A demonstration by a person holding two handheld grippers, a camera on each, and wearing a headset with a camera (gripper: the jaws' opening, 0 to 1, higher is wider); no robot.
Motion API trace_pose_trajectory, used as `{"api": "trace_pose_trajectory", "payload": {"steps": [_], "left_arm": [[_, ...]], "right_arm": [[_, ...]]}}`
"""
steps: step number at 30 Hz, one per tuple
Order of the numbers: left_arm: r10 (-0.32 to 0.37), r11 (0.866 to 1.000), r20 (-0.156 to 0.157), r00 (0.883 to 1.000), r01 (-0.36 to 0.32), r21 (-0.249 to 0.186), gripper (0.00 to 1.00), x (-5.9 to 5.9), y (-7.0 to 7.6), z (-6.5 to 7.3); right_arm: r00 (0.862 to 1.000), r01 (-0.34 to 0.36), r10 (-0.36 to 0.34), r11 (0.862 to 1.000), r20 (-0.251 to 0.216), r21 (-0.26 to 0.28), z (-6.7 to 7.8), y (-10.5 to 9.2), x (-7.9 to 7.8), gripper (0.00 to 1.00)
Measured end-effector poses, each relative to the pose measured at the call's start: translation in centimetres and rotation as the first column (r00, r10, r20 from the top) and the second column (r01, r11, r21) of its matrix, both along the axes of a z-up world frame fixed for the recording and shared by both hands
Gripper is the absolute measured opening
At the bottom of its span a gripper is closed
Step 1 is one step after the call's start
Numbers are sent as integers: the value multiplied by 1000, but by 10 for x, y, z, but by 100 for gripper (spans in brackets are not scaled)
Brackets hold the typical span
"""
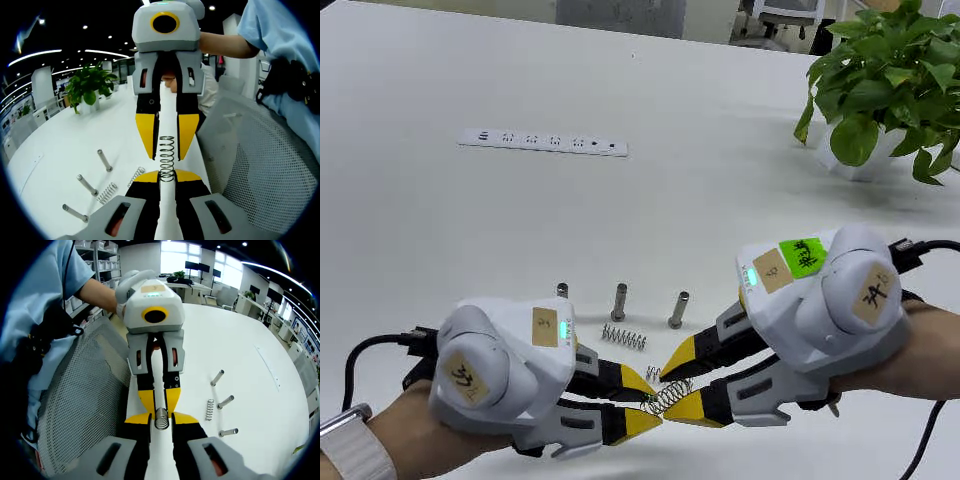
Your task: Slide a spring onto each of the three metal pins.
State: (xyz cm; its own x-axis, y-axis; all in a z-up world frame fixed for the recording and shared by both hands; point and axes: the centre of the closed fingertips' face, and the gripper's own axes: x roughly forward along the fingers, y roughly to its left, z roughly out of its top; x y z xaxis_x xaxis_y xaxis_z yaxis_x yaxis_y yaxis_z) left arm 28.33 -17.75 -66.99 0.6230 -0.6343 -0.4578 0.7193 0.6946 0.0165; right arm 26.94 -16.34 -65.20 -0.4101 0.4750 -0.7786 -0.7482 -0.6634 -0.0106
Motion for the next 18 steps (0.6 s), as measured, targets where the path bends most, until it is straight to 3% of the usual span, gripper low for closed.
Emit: {"api": "trace_pose_trajectory", "payload": {"steps": [10,18], "left_arm": [[1,1000,11,1000,-1,-11,9,2,-3,5],[-4,1000,1,1000,4,-10,9,3,-5,4]], "right_arm": [[1000,-3,3,1000,-5,-23,-4,0,0,15],[1000,6,-6,999,-9,-33,-5,-1,1,13]]}}
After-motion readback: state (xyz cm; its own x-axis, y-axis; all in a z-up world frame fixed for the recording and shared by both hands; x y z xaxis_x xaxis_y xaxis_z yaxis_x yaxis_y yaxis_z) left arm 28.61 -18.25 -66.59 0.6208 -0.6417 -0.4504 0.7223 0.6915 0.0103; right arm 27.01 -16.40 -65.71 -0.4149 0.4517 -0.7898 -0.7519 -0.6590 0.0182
